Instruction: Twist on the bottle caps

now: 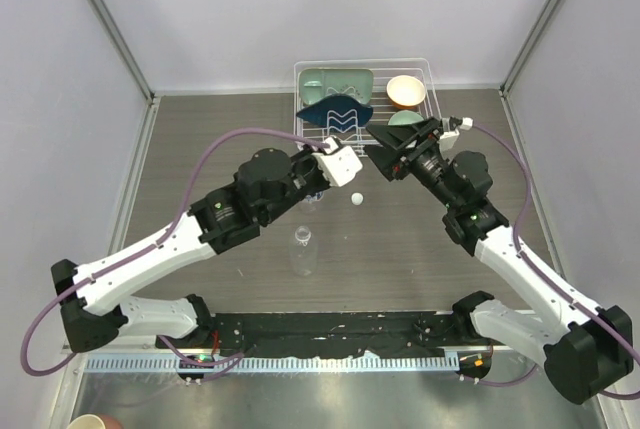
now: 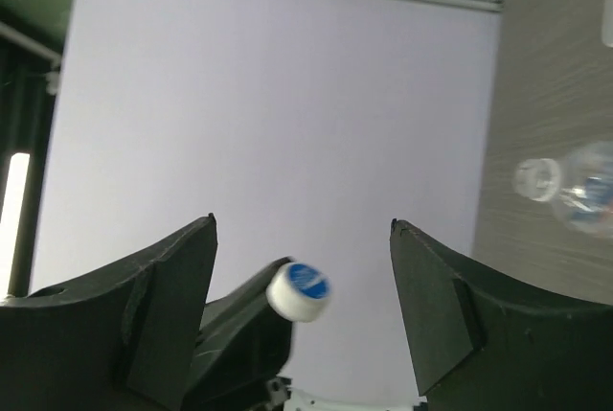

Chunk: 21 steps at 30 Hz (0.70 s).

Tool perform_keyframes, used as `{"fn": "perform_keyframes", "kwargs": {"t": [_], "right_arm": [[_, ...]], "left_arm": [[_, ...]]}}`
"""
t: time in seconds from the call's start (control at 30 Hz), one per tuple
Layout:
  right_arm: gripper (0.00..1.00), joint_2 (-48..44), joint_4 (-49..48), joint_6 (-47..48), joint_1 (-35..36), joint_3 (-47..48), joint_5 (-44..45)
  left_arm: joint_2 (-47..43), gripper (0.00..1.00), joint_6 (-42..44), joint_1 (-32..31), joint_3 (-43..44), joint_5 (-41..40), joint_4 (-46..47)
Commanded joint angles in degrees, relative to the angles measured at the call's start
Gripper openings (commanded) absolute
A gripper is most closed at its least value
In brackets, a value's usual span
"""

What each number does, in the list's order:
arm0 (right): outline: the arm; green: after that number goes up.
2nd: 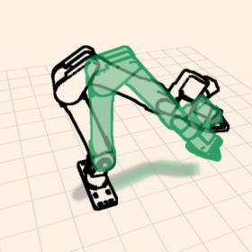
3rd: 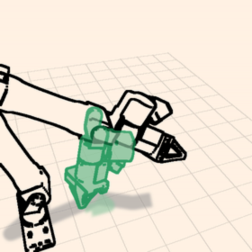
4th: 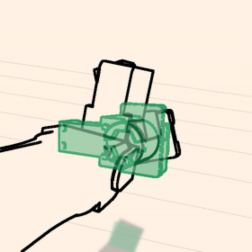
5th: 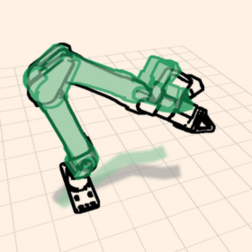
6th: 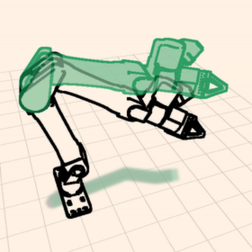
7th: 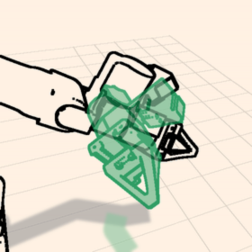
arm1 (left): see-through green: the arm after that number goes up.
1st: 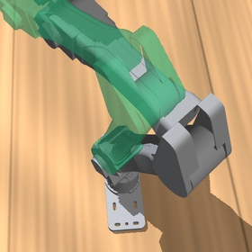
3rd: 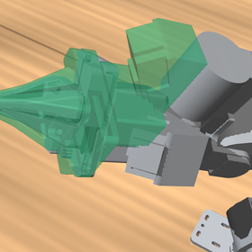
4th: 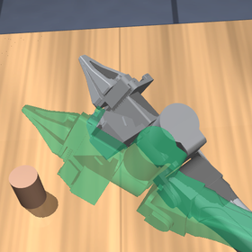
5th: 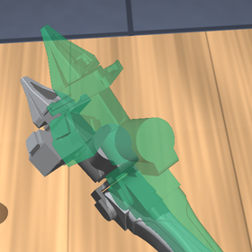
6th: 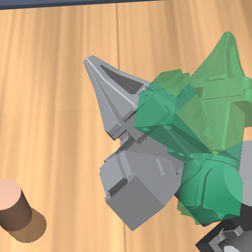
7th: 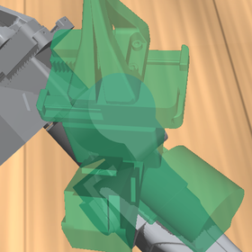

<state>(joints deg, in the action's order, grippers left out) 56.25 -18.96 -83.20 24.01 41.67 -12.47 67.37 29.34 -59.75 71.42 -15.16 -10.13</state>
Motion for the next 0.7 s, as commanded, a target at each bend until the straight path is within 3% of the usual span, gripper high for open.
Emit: {"fn": "perform_keyframes", "kwargs": {"t": [0.0,0.67], "right_arm": [[0.79,1.5,-16.5,-6.5,1.7,2.2,-3.3],[0.75,8.0,-26.4,-11.8,8.2,2.2,-3.5]], "left_arm": [[1.2,0.0,-5.6,-0.2,2.8,3.9,7.5],[1.9,0.0,-3.7,-0.1,1.5,2.6,13.6]]}}
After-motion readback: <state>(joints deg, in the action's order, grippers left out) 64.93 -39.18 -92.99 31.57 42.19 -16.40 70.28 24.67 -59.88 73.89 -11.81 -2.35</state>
